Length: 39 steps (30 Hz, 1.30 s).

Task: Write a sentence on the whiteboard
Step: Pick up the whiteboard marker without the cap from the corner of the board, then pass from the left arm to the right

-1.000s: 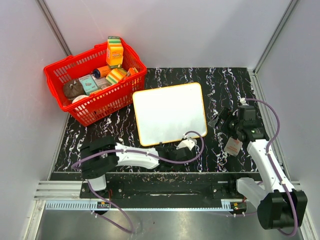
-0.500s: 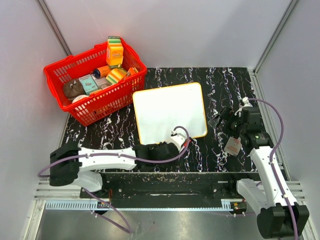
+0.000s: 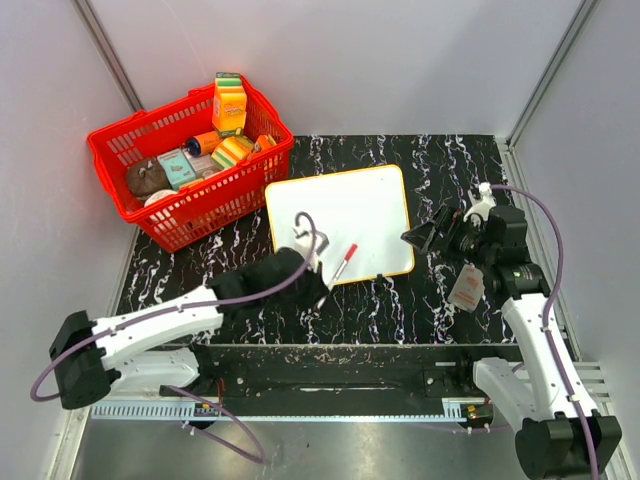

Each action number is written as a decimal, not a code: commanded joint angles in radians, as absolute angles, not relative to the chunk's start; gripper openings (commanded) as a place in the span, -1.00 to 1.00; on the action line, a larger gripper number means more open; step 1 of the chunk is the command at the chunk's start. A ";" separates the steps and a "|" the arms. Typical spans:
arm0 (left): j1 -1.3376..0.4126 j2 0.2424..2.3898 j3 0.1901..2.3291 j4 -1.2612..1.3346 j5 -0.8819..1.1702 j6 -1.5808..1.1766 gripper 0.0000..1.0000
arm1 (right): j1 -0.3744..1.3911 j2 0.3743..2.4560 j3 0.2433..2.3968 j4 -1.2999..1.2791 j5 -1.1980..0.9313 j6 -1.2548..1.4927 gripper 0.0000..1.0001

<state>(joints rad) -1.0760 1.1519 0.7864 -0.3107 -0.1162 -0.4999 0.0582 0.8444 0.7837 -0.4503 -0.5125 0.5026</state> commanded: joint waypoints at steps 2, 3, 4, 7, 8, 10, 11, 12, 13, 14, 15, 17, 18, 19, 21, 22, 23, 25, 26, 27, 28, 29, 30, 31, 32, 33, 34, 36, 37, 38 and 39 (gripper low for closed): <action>-0.913 0.950 0.744 -0.252 0.095 -0.485 -1.00 | 0.106 0.848 0.836 -0.310 -0.670 0.551 0.99; -0.857 0.925 0.738 -0.255 0.119 -0.483 -1.00 | 0.133 0.854 0.839 -0.296 -0.679 0.558 1.00; -0.829 0.899 0.733 -0.258 0.144 -0.485 -1.00 | 0.146 0.859 0.841 -0.281 -0.698 0.567 1.00; -0.726 0.821 0.729 -0.271 0.250 -0.480 -1.00 | 0.253 0.893 0.847 -0.207 -0.696 0.606 0.99; -0.704 0.792 0.735 -0.278 0.297 -0.480 -1.00 | 0.287 0.919 0.860 -0.181 -0.693 0.614 0.99; -0.646 0.772 0.741 -0.282 0.343 -0.488 -1.00 | 0.379 0.946 0.876 -0.152 -0.693 0.624 0.98; -0.629 0.755 0.749 -0.276 0.388 -0.491 -1.00 | 0.400 0.974 0.883 -0.099 -0.704 0.650 0.97; -0.605 0.749 0.752 -0.272 0.411 -0.494 -1.00 | 0.425 0.986 0.885 -0.068 -0.710 0.670 0.96; -0.595 0.746 0.755 -0.264 0.426 -0.502 -1.00 | 0.463 0.997 0.881 -0.031 -0.716 0.687 0.96; -0.586 0.742 0.756 -0.241 0.474 -0.503 -1.00 | 0.488 1.017 0.881 0.048 -0.718 0.716 0.95; -0.575 0.742 0.758 -0.230 0.498 -0.503 -1.00 | 0.506 1.028 0.885 0.073 -0.716 0.724 0.94; -0.571 0.750 0.759 -0.192 0.561 -0.509 -1.00 | 0.554 1.073 0.905 0.124 -0.716 0.741 0.87; -0.569 0.750 0.758 -0.174 0.580 -0.512 -1.00 | 0.564 1.090 0.914 0.136 -0.721 0.744 0.83; -0.569 0.750 0.756 -0.155 0.597 -0.524 -1.00 | 0.580 1.106 0.932 0.146 -0.726 0.749 0.73; -0.569 0.749 0.750 -0.100 0.635 -0.540 -1.00 | 0.609 1.146 0.940 0.184 -0.727 0.767 0.65; -0.569 0.749 0.749 -0.085 0.644 -0.552 -1.00 | 0.615 1.155 0.943 0.201 -0.733 0.773 0.62; -0.569 0.749 0.744 -0.062 0.658 -0.558 -1.00 | 0.626 1.175 0.946 0.224 -0.735 0.785 0.52; -0.569 0.749 0.739 -0.040 0.669 -0.574 -1.00 | 0.635 1.189 0.950 0.241 -0.736 0.795 0.44; -0.569 0.749 0.733 -0.025 0.670 -0.578 -1.00 | 0.641 1.199 0.948 0.265 -0.738 0.807 0.37; -0.569 0.750 0.733 -0.023 0.673 -0.581 -1.00 | 0.649 1.200 0.945 0.279 -0.736 0.816 0.34; -0.569 0.753 0.733 -0.025 0.675 -0.583 -1.00 | 0.655 1.201 0.942 0.294 -0.736 0.822 0.29; -0.569 0.758 0.732 -0.022 0.681 -0.584 -1.00 | 0.660 1.204 0.942 0.314 -0.735 0.830 0.25; -0.571 0.761 0.730 -0.020 0.684 -0.586 -1.00 | 0.673 1.206 0.942 0.322 -0.733 0.833 0.19; -0.569 0.764 0.729 -0.015 0.692 -0.592 -1.00 | 0.676 1.207 0.942 0.333 -0.727 0.834 0.15; -0.569 0.765 0.720 -0.005 0.696 -0.600 -1.00 | 0.683 1.212 0.940 0.337 -0.726 0.839 0.11; -0.569 0.765 0.716 -0.003 0.701 -0.603 -1.00 | 0.689 1.215 0.942 0.342 -0.726 0.842 0.00; -0.571 0.764 0.712 0.021 0.707 -0.609 -1.00 | 0.692 1.216 0.937 0.362 -0.726 0.856 -0.03; -0.569 0.767 0.710 0.020 0.704 -0.609 -1.00 | 0.695 1.220 0.928 0.388 -0.727 0.873 -0.29; -0.569 0.765 0.710 0.018 0.706 -0.606 -1.00 | 0.695 1.220 0.917 0.415 -0.729 0.891 -0.45; -0.569 0.764 0.709 0.014 0.703 -0.604 -1.00 | 0.696 1.221 0.916 0.423 -0.733 0.894 -0.67; -0.569 0.761 0.709 0.011 0.703 -0.603 -1.00 | 0.696 1.221 0.914 0.426 -0.736 0.897 -0.90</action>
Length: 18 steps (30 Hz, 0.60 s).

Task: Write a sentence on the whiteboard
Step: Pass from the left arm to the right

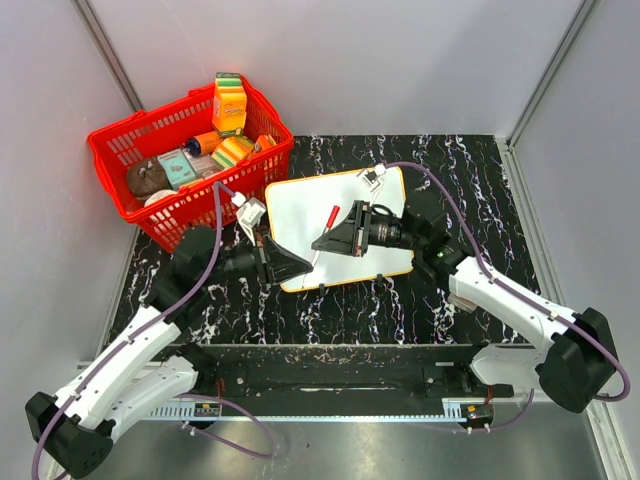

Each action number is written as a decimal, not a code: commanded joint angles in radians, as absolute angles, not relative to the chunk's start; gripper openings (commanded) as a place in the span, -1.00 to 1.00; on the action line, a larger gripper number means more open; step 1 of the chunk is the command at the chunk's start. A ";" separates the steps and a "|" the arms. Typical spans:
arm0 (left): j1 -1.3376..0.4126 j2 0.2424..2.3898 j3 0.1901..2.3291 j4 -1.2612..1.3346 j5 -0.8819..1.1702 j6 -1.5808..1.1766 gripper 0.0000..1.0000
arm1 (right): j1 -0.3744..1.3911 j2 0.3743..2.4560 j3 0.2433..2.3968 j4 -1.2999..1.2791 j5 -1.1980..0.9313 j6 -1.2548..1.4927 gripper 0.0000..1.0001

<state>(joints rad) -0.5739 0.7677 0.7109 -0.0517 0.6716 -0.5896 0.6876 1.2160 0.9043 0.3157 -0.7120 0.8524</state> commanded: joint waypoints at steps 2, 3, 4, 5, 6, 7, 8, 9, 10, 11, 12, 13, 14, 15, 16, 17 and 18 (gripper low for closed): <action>-0.569 0.756 0.709 0.003 0.695 -0.598 -1.00 | 0.696 1.213 0.910 0.425 -0.738 0.891 -1.00; -0.569 0.755 0.712 0.003 0.684 -0.595 -0.83 | 0.698 1.206 0.905 0.423 -0.732 0.888 -1.00; -0.569 0.750 0.710 -0.021 0.670 -0.589 -0.59 | 0.698 1.195 0.891 0.411 -0.697 0.881 -1.00; -0.569 0.752 0.710 -0.029 0.666 -0.589 0.14 | 0.698 1.169 0.884 0.411 -0.680 0.877 -1.00; -0.569 0.753 0.709 -0.032 0.661 -0.592 0.36 | 0.698 1.157 0.876 0.407 -0.640 0.873 -1.00; -0.569 0.759 0.706 -0.029 0.661 -0.595 0.44 | 0.698 1.143 0.868 0.382 -0.615 0.862 -1.00; -0.569 0.764 0.706 -0.026 0.666 -0.597 0.48 | 0.699 1.115 0.865 0.371 -0.591 0.856 -1.00; -0.569 0.772 0.704 -0.020 0.672 -0.606 0.48 | 0.699 1.103 0.861 0.361 -0.539 0.851 -1.00; -0.569 0.785 0.698 -0.003 0.687 -0.614 0.48 | 0.699 1.091 0.853 0.336 -0.513 0.844 -1.00; -0.569 0.790 0.695 0.009 0.693 -0.618 0.47 | 0.699 1.069 0.847 0.336 -0.494 0.842 -1.00; -0.569 0.795 0.692 0.032 0.699 -0.632 0.42 | 0.699 1.059 0.842 0.333 -0.461 0.839 -1.00; -0.569 0.801 0.686 0.052 0.701 -0.637 0.41 | 0.699 1.049 0.836 0.306 -0.434 0.841 -1.00; -0.569 0.804 0.684 0.061 0.703 -0.640 0.41 | 0.699 1.033 0.830 0.302 -0.417 0.841 -1.00; -0.571 0.810 0.683 0.072 0.703 -0.646 0.39 | 0.698 1.026 0.824 0.307 -0.408 0.845 -1.00; -0.571 0.821 0.683 0.089 0.712 -0.649 0.39 | 0.701 1.022 0.816 0.305 -0.387 0.847 -1.00; -0.571 0.827 0.684 0.098 0.713 -0.652 0.38 | 0.701 1.023 0.816 0.304 -0.387 0.848 -1.00; -0.571 0.833 0.684 0.110 0.716 -0.660 0.37 | 0.703 1.026 0.818 0.301 -0.387 0.847 -1.00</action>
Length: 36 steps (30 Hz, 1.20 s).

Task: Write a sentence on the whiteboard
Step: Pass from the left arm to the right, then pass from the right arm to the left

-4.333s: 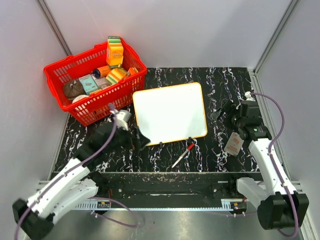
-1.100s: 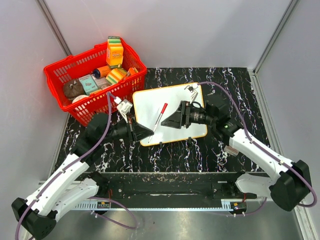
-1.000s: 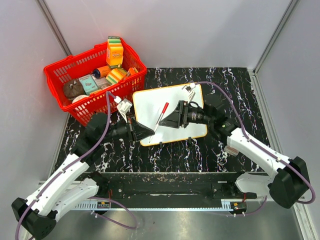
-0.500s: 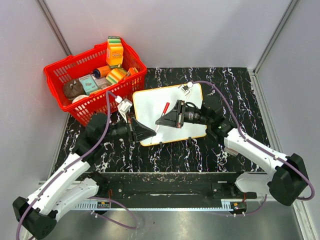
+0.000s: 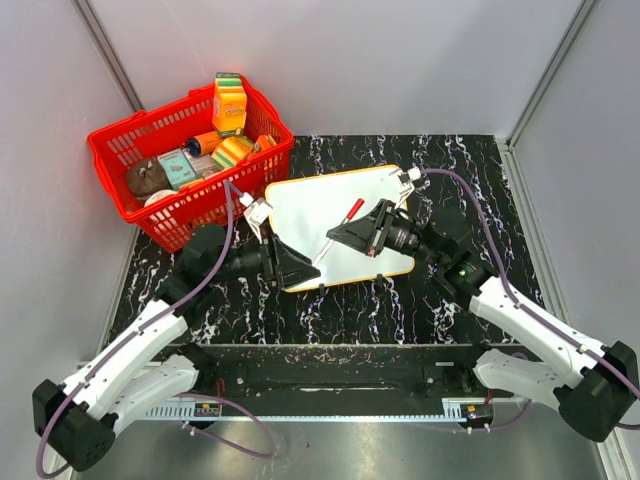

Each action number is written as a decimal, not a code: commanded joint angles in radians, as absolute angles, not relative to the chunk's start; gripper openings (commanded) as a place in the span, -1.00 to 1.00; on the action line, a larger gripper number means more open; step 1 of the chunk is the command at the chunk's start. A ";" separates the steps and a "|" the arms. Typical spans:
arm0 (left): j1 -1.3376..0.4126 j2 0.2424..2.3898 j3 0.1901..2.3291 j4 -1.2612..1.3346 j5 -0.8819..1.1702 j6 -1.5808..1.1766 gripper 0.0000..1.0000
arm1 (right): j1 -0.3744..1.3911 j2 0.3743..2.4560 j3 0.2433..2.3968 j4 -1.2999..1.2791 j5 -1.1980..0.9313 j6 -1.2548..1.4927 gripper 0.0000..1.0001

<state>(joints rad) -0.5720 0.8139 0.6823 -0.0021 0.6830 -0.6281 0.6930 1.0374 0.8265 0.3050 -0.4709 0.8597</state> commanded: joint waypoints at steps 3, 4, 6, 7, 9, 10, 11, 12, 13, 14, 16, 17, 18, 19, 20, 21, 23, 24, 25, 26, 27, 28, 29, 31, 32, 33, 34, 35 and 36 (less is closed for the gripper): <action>-0.574 0.860 0.690 0.150 0.726 -0.672 0.33 | 0.706 1.048 0.825 0.293 -0.409 0.848 -1.00; -0.575 0.865 0.696 0.158 0.727 -0.673 0.31 | 0.707 1.054 0.824 0.291 -0.413 0.851 -1.00; -0.577 0.873 0.704 0.164 0.730 -0.673 0.29 | 0.707 1.057 0.821 0.288 -0.413 0.851 -1.00; -0.578 0.874 0.710 0.166 0.732 -0.673 0.27 | 0.706 1.057 0.819 0.288 -0.416 0.851 -1.00; -0.580 0.877 0.715 0.170 0.732 -0.672 0.15 | 0.706 1.060 0.818 0.282 -0.414 0.848 -1.00; -0.580 0.879 0.719 0.173 0.733 -0.672 0.07 | 0.706 1.057 0.816 0.284 -0.417 0.848 -1.00; -0.581 0.882 0.721 0.173 0.733 -0.672 -0.11 | 0.707 1.057 0.815 0.282 -0.417 0.848 -1.00; -0.583 0.887 0.722 0.173 0.733 -0.672 -0.22 | 0.707 1.055 0.810 0.284 -0.420 0.850 -1.00; -0.581 0.890 0.724 0.175 0.735 -0.672 -0.39 | 0.707 1.054 0.807 0.287 -0.420 0.850 -1.00; -0.581 0.893 0.724 0.175 0.735 -0.672 -0.56 | 0.707 1.054 0.807 0.287 -0.423 0.850 -1.00; -0.581 0.899 0.724 0.173 0.736 -0.672 -1.00 | 0.707 1.051 0.804 0.287 -0.437 0.844 -1.00; -0.581 0.899 0.723 0.172 0.736 -0.670 -1.00 | 0.707 1.048 0.802 0.288 -0.442 0.839 -0.95; -0.581 0.899 0.723 0.169 0.736 -0.664 -1.00 | 0.707 1.049 0.804 0.294 -0.468 0.833 -0.91; -0.581 0.897 0.724 0.151 0.738 -0.660 -1.00 | 0.707 1.046 0.810 0.282 -0.477 0.813 -0.86; -0.583 0.896 0.724 0.141 0.738 -0.655 -1.00 | 0.707 1.045 0.816 0.264 -0.483 0.798 -0.70; -0.581 0.887 0.724 0.132 0.736 -0.646 -1.00 | 0.706 1.042 0.824 0.249 -0.498 0.784 -0.60; -0.583 0.877 0.723 0.112 0.733 -0.638 -1.00 | 0.707 1.026 0.822 0.219 -0.500 0.761 -0.31; -0.581 0.868 0.726 0.104 0.733 -0.628 -1.00 | 0.707 1.019 0.812 0.224 -0.502 0.761 -0.05; -0.581 0.865 0.727 0.089 0.736 -0.621 -1.00 | 0.707 1.000 0.805 0.225 -0.500 0.759 0.06; -0.583 0.864 0.730 0.078 0.741 -0.615 -1.00 | 0.707 0.994 0.801 0.225 -0.499 0.759 0.16; -0.581 0.861 0.736 0.071 0.749 -0.606 -1.00 | 0.707 0.986 0.793 0.225 -0.499 0.758 0.35; -0.581 0.859 0.738 0.055 0.759 -0.601 -1.00 | 0.706 0.977 0.790 0.225 -0.500 0.755 0.42; -0.583 0.858 0.739 0.052 0.767 -0.600 -1.00 | 0.707 0.976 0.792 0.224 -0.508 0.752 0.47; -0.581 0.856 0.742 0.049 0.799 -0.591 -1.00 | 0.706 0.974 0.795 0.218 -0.526 0.741 0.57; -0.581 0.856 0.742 0.048 0.810 -0.589 -1.00 | 0.707 0.973 0.799 0.218 -0.532 0.738 0.59; -0.581 0.856 0.742 0.049 0.819 -0.586 -1.00 | 0.707 0.976 0.805 0.221 -0.546 0.738 0.59; -0.581 0.856 0.742 0.051 0.836 -0.586 -1.00 | 0.706 0.980 0.807 0.219 -0.551 0.738 0.58; -0.581 0.854 0.742 0.054 0.842 -0.586 -1.00 | 0.707 0.983 0.810 0.221 -0.555 0.738 0.57; -0.581 0.850 0.741 0.058 0.848 -0.589 -1.00 | 0.707 0.986 0.814 0.222 -0.561 0.739 0.55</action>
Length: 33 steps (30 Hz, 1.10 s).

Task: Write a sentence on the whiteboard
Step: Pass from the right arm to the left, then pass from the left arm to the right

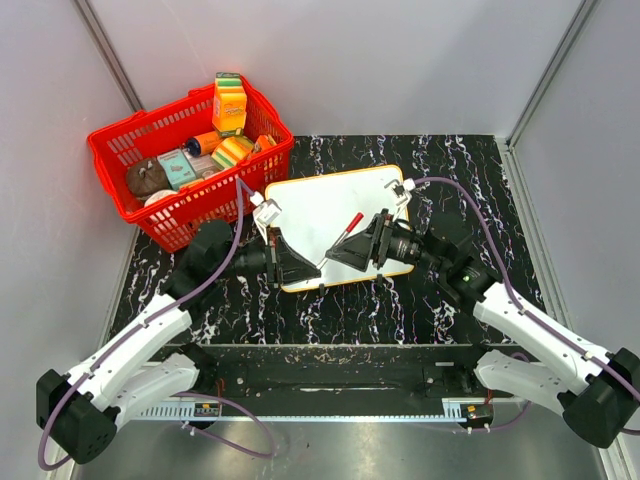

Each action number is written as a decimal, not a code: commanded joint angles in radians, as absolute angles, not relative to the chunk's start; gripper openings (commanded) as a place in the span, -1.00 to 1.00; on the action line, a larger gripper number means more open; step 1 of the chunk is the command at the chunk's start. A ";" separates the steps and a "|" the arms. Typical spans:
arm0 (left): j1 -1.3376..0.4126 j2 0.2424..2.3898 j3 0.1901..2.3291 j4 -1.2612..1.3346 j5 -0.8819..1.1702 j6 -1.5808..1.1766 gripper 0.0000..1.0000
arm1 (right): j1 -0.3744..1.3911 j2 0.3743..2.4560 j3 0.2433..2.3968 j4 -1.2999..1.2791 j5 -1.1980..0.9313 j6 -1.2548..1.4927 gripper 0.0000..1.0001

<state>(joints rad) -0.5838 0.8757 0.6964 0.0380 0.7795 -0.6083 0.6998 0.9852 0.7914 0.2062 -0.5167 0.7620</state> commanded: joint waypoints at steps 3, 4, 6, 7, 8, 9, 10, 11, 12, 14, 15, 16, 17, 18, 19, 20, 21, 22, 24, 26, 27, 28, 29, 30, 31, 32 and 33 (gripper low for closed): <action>-0.581 0.839 0.739 0.081 0.873 -0.598 -1.00 | 0.707 0.994 0.813 0.230 -0.566 0.741 0.48; -0.581 0.838 0.739 0.083 0.877 -0.600 -1.00 | 0.707 0.996 0.810 0.236 -0.566 0.742 0.45; -0.581 0.838 0.741 0.084 0.888 -0.600 -1.00 | 0.706 0.994 0.799 0.261 -0.575 0.750 0.33; -0.581 0.839 0.741 0.084 0.896 -0.600 -1.00 | 0.707 0.994 0.796 0.273 -0.581 0.756 0.25; -0.583 0.839 0.739 0.084 0.899 -0.600 -1.00 | 0.707 0.991 0.792 0.287 -0.587 0.764 0.18; -0.583 0.838 0.738 0.084 0.900 -0.600 -1.00 | 0.707 0.991 0.785 0.310 -0.600 0.779 0.00; -0.583 0.838 0.736 0.083 0.900 -0.600 -1.00 | 0.707 0.991 0.782 0.319 -0.603 0.785 -0.06; -0.583 0.841 0.736 0.081 0.902 -0.601 -1.00 | 0.707 0.991 0.778 0.330 -0.609 0.793 -0.14; -0.583 0.839 0.736 0.081 0.905 -0.600 -1.00 | 0.707 0.992 0.772 0.348 -0.614 0.799 -0.25; -0.583 0.839 0.735 0.081 0.904 -0.601 -1.00 | 0.707 0.999 0.767 0.357 -0.627 0.804 -0.38; -0.583 0.838 0.733 0.081 0.904 -0.601 -1.00 | 0.706 1.002 0.769 0.363 -0.633 0.804 -0.42; -0.583 0.839 0.733 0.081 0.900 -0.601 -1.00 | 0.707 1.008 0.770 0.365 -0.641 0.805 -0.48; -0.583 0.838 0.733 0.081 0.899 -0.601 -1.00 | 0.706 1.011 0.772 0.368 -0.649 0.805 -0.52; -0.583 0.836 0.733 0.081 0.897 -0.601 -1.00 | 0.707 1.012 0.770 0.376 -0.660 0.805 -0.56; -0.583 0.838 0.733 0.081 0.894 -0.601 -1.00 | 0.707 1.014 0.770 0.377 -0.664 0.807 -0.66; -0.583 0.838 0.733 0.081 0.893 -0.601 -1.00 | 0.706 1.015 0.770 0.376 -0.670 0.805 -0.70; -0.583 0.838 0.733 0.080 0.891 -0.600 -1.00 | 0.707 1.014 0.769 0.376 -0.672 0.802 -0.77; -0.583 0.839 0.733 0.078 0.888 -0.598 -1.00 | 0.707 1.012 0.767 0.376 -0.673 0.799 -0.87; -0.583 0.839 0.733 0.068 0.876 -0.594 -1.00 | 0.706 1.011 0.762 0.373 -0.681 0.789 -1.00; -0.583 0.831 0.735 0.063 0.867 -0.591 -0.88 | 0.707 1.003 0.758 0.365 -0.681 0.781 -1.00; -0.583 0.827 0.738 0.043 0.848 -0.585 -0.67 | 0.707 0.996 0.756 0.351 -0.678 0.769 -1.00; -0.583 0.824 0.741 0.029 0.833 -0.577 -0.34 | 0.707 0.991 0.756 0.339 -0.672 0.758 -1.00; -0.583 0.810 0.749 0.014 0.816 -0.560 -0.09 | 0.707 0.985 0.758 0.322 -0.648 0.746 -1.00; -0.583 0.801 0.755 -0.029 0.771 -0.551 0.26 | 0.706 0.971 0.759 0.274 -0.629 0.717 -1.00; -0.583 0.792 0.759 -0.053 0.743 -0.539 0.31 | 0.706 0.963 0.762 0.244 -0.609 0.700 -1.00; -0.581 0.778 0.768 -0.072 0.721 -0.523 0.36 | 0.707 0.957 0.776 0.210 -0.560 0.680 -1.00; -0.581 0.770 0.773 -0.110 0.672 -0.519 0.54 | 0.706 0.944 0.784 0.134 -0.528 0.642 -1.00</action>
